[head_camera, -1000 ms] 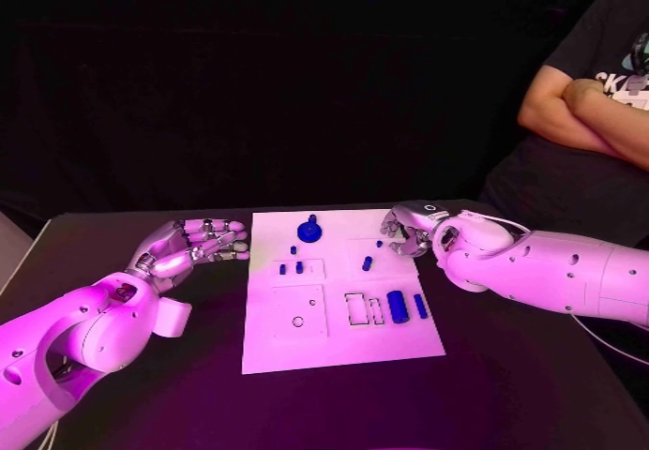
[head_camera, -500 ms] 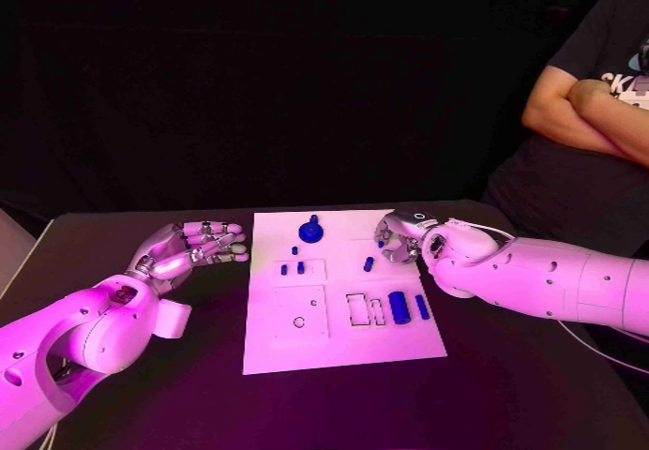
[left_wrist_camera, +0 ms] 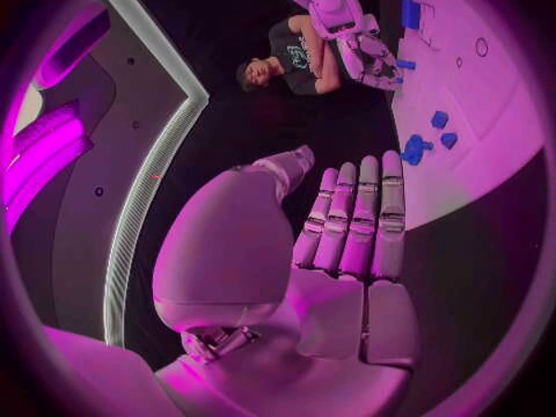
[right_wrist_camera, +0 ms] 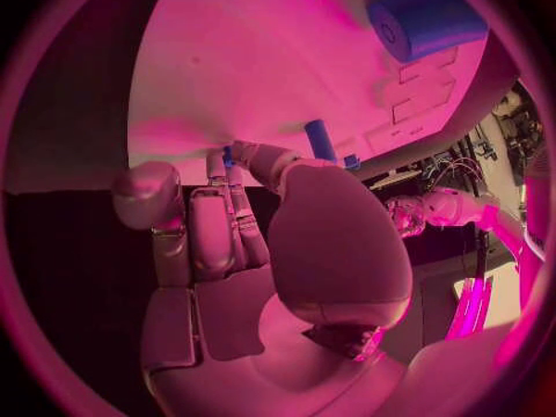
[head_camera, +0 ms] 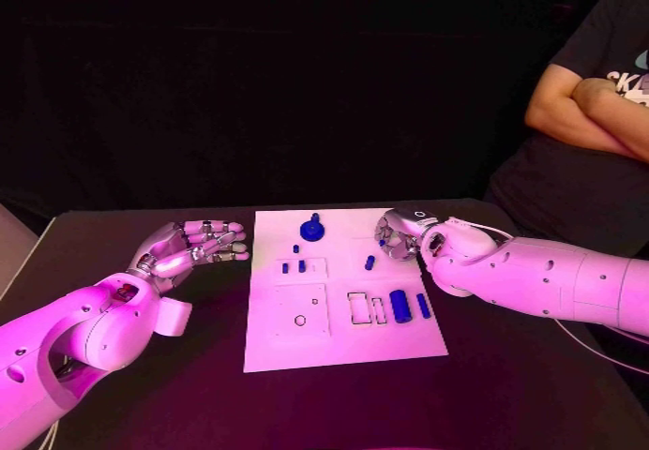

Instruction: Assemble the parts on the task board

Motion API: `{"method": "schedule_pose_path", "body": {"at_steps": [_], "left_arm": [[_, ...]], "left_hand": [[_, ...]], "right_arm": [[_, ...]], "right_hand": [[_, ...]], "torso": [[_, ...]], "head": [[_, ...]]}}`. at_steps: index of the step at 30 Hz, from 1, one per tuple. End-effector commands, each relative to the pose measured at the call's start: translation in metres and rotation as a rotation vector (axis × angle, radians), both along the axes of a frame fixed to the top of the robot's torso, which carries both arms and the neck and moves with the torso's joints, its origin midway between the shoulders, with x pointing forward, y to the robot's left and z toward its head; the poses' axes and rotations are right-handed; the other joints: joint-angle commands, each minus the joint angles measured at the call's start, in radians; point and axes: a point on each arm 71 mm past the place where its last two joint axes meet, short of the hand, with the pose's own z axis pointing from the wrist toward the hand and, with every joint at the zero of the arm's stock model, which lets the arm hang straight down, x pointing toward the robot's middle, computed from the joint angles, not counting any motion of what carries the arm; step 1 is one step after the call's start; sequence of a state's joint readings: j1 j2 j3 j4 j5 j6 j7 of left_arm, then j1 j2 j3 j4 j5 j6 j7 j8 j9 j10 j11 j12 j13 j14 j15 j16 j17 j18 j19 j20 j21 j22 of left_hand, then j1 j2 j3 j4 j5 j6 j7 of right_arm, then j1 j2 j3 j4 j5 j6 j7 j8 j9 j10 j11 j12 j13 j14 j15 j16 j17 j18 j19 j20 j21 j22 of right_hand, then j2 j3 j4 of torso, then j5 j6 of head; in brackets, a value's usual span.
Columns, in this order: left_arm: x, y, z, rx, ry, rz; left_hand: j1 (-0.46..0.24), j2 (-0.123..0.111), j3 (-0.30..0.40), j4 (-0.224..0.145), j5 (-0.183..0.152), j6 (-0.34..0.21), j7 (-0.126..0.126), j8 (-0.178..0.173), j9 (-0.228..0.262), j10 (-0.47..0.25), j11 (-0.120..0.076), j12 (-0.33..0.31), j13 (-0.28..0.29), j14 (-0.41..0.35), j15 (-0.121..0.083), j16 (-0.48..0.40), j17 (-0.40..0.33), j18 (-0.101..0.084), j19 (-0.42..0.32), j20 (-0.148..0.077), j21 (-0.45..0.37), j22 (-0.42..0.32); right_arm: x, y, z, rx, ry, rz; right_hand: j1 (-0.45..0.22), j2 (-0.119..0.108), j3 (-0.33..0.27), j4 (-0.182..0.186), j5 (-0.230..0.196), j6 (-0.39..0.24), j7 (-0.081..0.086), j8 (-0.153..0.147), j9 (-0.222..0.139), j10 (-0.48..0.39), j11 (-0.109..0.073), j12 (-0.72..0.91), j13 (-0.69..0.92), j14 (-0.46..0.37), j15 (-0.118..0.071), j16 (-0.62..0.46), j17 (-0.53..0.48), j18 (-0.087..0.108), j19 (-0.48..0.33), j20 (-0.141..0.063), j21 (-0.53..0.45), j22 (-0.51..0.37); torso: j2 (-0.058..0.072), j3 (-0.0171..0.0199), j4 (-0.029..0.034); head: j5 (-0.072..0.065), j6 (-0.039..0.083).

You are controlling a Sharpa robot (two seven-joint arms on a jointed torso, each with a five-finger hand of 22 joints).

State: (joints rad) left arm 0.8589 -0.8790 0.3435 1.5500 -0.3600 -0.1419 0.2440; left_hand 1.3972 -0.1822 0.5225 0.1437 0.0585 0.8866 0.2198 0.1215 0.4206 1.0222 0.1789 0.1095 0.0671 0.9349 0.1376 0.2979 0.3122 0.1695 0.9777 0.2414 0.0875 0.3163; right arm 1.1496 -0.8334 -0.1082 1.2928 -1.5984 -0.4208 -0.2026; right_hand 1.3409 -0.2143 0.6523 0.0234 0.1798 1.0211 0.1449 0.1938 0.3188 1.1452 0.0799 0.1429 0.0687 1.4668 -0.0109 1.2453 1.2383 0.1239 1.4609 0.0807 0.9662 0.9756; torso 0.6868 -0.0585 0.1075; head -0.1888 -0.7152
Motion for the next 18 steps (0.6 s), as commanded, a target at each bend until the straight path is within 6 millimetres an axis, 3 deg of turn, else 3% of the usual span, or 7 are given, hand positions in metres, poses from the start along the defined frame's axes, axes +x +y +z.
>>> {"method": "schedule_pose_path", "body": {"at_steps": [1,14,18], "left_arm": [[-0.0003,-0.0008,-0.0003,-0.007,0.006,-0.003],[-0.0013,-0.0005,-0.0019,-0.003,0.015,-0.006],[-0.0017,0.0000,-0.0028,-0.002,0.018,-0.005]], "left_hand": [[0.002,0.004,-0.008,0.001,-0.003,0.002,0.016,-0.001,-0.002,-0.005,0.003,0.002,0.001,0.010,0.000,-0.005,0.002,0.013,0.005,0.000,-0.004,-0.002],[0.002,0.005,-0.010,0.003,-0.003,0.004,0.016,0.003,-0.002,-0.003,0.003,0.006,0.002,0.013,0.000,-0.004,0.004,0.013,0.010,-0.001,-0.005,-0.005],[0.002,0.005,-0.010,0.003,-0.003,0.004,0.016,0.003,-0.002,-0.003,0.003,0.006,0.002,0.013,0.000,-0.004,0.004,0.013,0.010,-0.001,-0.005,-0.005]], "right_arm": [[-0.0027,0.0074,-0.0056,0.003,0.019,0.021],[-0.0035,0.0143,-0.0109,-0.015,0.013,0.011],[-0.0040,0.0154,-0.0108,-0.013,-0.001,0.009]], "right_hand": [[0.001,0.014,0.012,-0.002,-0.006,0.012,0.000,0.008,0.005,0.013,-0.002,0.008,0.006,0.051,-0.004,0.005,-0.003,-0.005,0.007,-0.005,0.007,0.004],[0.004,0.031,0.037,-0.015,-0.003,0.052,-0.007,0.046,0.030,0.021,-0.007,0.004,0.000,0.046,-0.008,0.008,-0.018,-0.002,0.001,-0.010,-0.003,-0.003],[0.006,0.033,0.043,-0.020,0.000,0.052,-0.006,0.048,0.033,0.021,-0.006,0.000,-0.001,0.045,-0.008,0.008,-0.020,-0.002,0.000,-0.010,-0.004,-0.003]], "torso": [[0.000,0.0003,-0.0007],[-0.001,0.0013,0.0004],[0.000,0.0010,-0.0005]], "head": [[-0.002,-0.002],[-0.007,-0.006],[-0.007,-0.002]]}}
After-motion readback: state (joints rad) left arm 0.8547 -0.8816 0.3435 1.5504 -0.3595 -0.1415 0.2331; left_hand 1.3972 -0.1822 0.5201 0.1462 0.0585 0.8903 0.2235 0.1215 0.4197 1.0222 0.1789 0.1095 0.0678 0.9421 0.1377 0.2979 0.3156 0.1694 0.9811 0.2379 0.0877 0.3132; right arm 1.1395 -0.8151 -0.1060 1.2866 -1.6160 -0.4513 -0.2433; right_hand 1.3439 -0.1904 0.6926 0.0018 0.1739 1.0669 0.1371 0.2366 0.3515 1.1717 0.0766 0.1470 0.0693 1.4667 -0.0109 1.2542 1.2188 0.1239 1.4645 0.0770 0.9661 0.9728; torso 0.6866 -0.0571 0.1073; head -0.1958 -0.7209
